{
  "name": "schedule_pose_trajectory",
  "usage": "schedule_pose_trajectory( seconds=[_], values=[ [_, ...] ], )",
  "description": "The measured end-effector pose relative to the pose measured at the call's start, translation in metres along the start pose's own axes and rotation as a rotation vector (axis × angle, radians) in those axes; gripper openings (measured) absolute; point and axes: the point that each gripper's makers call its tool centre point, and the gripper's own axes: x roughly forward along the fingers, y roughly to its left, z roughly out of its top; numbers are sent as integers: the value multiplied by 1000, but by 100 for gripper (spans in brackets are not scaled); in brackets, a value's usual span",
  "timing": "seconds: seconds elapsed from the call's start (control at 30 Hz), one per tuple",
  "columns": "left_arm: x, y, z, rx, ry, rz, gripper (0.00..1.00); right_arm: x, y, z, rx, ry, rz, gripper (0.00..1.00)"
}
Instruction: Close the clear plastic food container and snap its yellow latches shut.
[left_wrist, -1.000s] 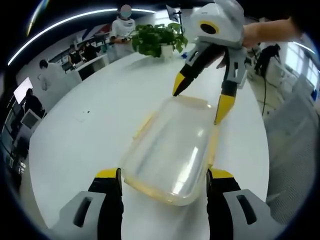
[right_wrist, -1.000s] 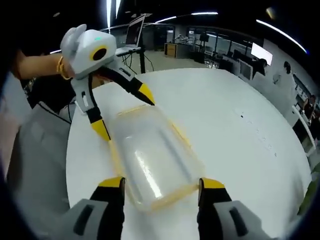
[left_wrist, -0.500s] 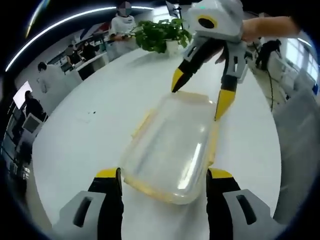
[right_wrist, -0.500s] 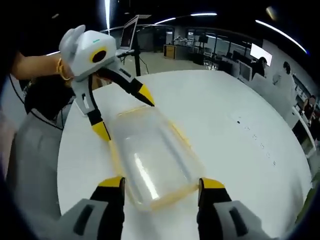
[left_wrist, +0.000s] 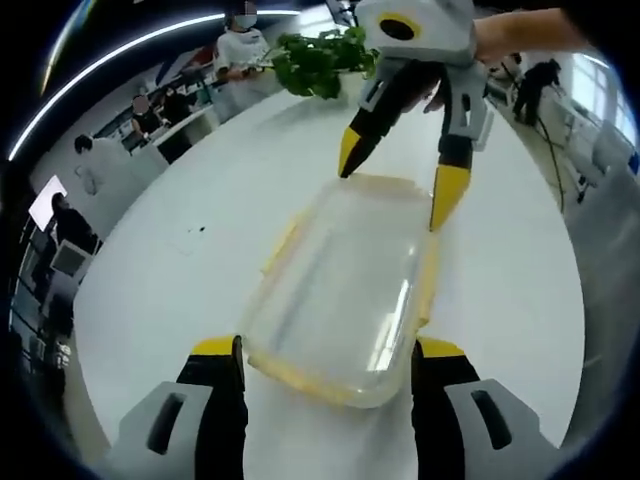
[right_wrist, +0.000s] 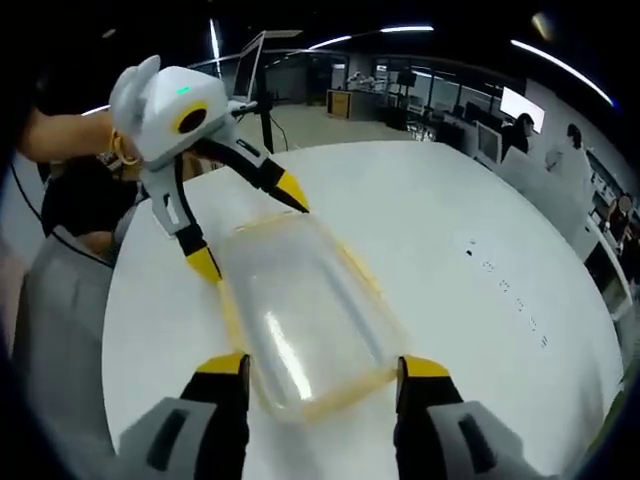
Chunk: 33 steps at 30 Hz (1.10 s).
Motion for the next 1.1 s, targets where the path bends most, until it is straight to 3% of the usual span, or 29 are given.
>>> schedule_pose_trajectory(
  seconds=[0.73, 0.93, 1.1],
  values=[
    [3, 3, -1, 32, 10, 8, 65, 2, -4, 2, 25, 16, -20, 59],
    [-10, 3, -7, -13, 18, 4, 61, -4, -3, -2, 4, 15, -54, 61],
    [-26, 4, -11, -44, 0, 51, 67, -16, -1, -5, 90, -29, -83, 68]
  ],
)
